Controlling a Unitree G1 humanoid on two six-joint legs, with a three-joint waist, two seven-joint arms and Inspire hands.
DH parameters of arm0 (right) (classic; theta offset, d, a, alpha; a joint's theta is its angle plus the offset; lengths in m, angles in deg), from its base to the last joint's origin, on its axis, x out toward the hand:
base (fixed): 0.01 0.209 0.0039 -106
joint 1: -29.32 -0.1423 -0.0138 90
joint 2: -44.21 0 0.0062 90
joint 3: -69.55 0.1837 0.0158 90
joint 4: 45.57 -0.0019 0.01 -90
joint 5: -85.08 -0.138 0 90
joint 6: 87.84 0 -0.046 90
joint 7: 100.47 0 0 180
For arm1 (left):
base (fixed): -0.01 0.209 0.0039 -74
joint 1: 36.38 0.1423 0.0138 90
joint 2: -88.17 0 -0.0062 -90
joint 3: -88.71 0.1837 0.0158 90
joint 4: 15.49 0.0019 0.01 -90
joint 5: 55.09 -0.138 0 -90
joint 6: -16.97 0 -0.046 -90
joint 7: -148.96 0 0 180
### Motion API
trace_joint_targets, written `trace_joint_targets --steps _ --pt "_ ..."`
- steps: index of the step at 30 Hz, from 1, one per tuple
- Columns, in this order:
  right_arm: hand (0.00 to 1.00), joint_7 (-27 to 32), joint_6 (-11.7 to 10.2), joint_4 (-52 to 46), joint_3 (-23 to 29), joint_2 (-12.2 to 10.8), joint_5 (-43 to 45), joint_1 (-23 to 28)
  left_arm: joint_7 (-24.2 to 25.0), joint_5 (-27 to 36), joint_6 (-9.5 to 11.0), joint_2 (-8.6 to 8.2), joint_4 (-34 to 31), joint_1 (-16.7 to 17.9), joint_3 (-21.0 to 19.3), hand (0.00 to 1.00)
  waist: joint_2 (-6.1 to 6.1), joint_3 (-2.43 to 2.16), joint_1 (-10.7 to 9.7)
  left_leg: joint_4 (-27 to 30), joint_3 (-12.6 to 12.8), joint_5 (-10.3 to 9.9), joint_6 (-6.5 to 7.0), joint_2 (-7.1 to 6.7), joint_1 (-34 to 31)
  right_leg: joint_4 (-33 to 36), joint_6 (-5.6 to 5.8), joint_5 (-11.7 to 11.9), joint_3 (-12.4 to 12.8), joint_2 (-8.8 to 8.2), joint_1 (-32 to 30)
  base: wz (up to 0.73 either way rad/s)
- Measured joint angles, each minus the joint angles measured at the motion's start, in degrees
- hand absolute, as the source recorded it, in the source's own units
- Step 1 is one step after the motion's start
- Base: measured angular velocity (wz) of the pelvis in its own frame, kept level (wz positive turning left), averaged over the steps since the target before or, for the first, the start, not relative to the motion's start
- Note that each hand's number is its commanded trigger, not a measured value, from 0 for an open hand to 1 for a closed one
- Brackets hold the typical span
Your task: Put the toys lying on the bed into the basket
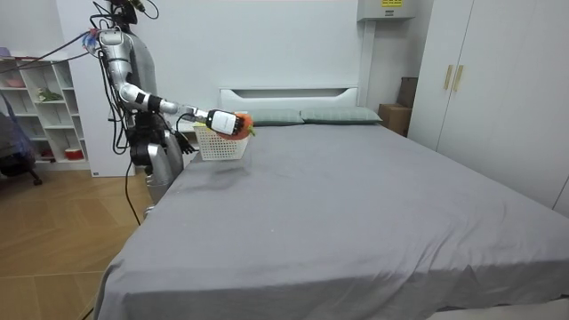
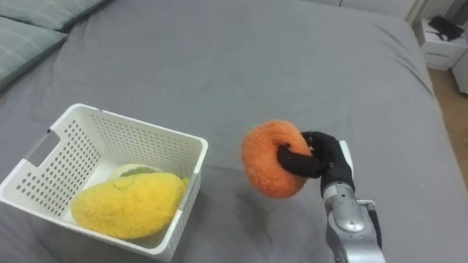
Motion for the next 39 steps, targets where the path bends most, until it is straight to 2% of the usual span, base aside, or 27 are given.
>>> trace_joint_targets --steps 4,6,11,14,17,20,25,28,32,37,39 --pt "1.0 0.29 0.11 -3.33 0.04 0.44 0.33 0.01 0.46 -0.08 0.0 -0.03 -0.28 0.39 -0.02 0.0 0.07 0.05 0.19 -0.01 0.8 -0.08 0.03 0.19 0.21 0.08 0.0 0.0 0.27 0.04 -0.17 -0.08" --pt "1.0 0.37 0.24 -9.04 0.04 1.23 2.89 0.03 1.11 -0.5 0.0 -0.05 -0.66 0.66 -0.27 0.0 0.26 0.16 0.77 -0.15 1.26 -0.16 -0.01 0.28 0.03 0.2 0.0 0.02 0.96 0.16 -0.58 -0.15" --pt "1.0 0.46 0.18 -19.01 -0.17 1.77 7.14 -0.27 1.18 -2.47 -0.14 0.19 -0.52 1.35 -0.79 0.0 -0.1 -0.08 1.82 -0.09 1.49 -0.54 -0.24 0.69 0.24 0.2 -0.06 0.05 1.07 0.49 -0.19 -0.03" --pt "1.0 0.18 0.24 -21.09 -0.54 1.75 7.3 -0.69 1.14 -3.0 -0.65 0.08 -0.6 1.74 -0.84 0.0 -0.27 -0.03 3.02 -0.02 1.51 -0.56 -0.26 0.72 0.53 0.17 -0.06 0.05 1.01 0.54 -0.04 0.0" --pt "1.0 -1.2 1.56 -21.95 -0.92 1.73 8.46 -1.59 1.14 -4.94 -1.46 0.06 -0.59 2.18 -1.05 0.0 -0.43 0.02 3.91 0.1 0.9 -0.67 -0.25 0.65 -0.03 0.16 -0.06 0.05 0.75 0.51 -0.14 0.06" --pt "1.0 -2.57 1.72 -22.67 -1.23 1.68 9.24 -3.17 1.33 -5.33 -1.5 0.06 -0.61 2.32 -1.2 0.0 -0.55 0.07 5.22 0.18 0.61 -0.69 -0.28 0.64 -0.09 0.15 -0.06 0.05 0.11 0.46 -0.15 0.06" --pt "1.0 -3.51 2.19 -24.82 -5.17 1.38 10.63 -6.17 3.29 -7.67 -2.71 0.13 -0.24 2.41 -1.19 0.0 -0.69 0.13 7.13 0.3 -0.27 -0.68 -0.29 0.53 -0.25 0.12 -0.06 0.05 -0.79 0.42 0.2 0.1" --pt "1.0 -4.92 2.29 -24.93 -7.79 0.5 14.25 -7.66 4.23 -9.14 -3.31 0.13 -0.24 2.38 -1.17 0.0 -1.19 0.29 8.02 0.51 -1.0 -0.68 -0.3 0.45 -0.35 0.01 -0.06 0.05 -1.82 0.4 0.51 0.14" --pt "1.0 -6.17 2.8 -24.93 -11.84 -0.01 14.93 -9.71 5.24 -10.19 -3.76 0.09 -0.21 1.96 -1.01 0.0 -1.35 0.54 10.53 0.77 -1.68 -0.68 -0.3 0.29 -0.44 0.01 -0.06 0.05 -2.05 0.36 0.52 0.07" --pt "1.0 -6.62 3.12 -24.65 -16.22 -0.53 15.69 -12.95 5.99 -10.21 -4.93 0.16 -0.76 1.24 -0.94 0.0 -1.36 0.56 11.61 1.38 -3.34 -0.68 -0.26 -0.16 -1.2 0.0 -0.05 0.04 -3.26 0.11 0.54 0.17" --pt "1.0 -7.46 3.54 -24.37 -18.31 -0.82 16.05 -13.38 6.2 -10.23 -5.14 0.28 -2.1 1.12 -0.97 0.0 -1.54 0.54 13.03 1.38 -3.46 -0.68 -0.26 -0.19 -1.27 -0.01 -0.05 0.04 -3.28 0.11 0.57 0.0"
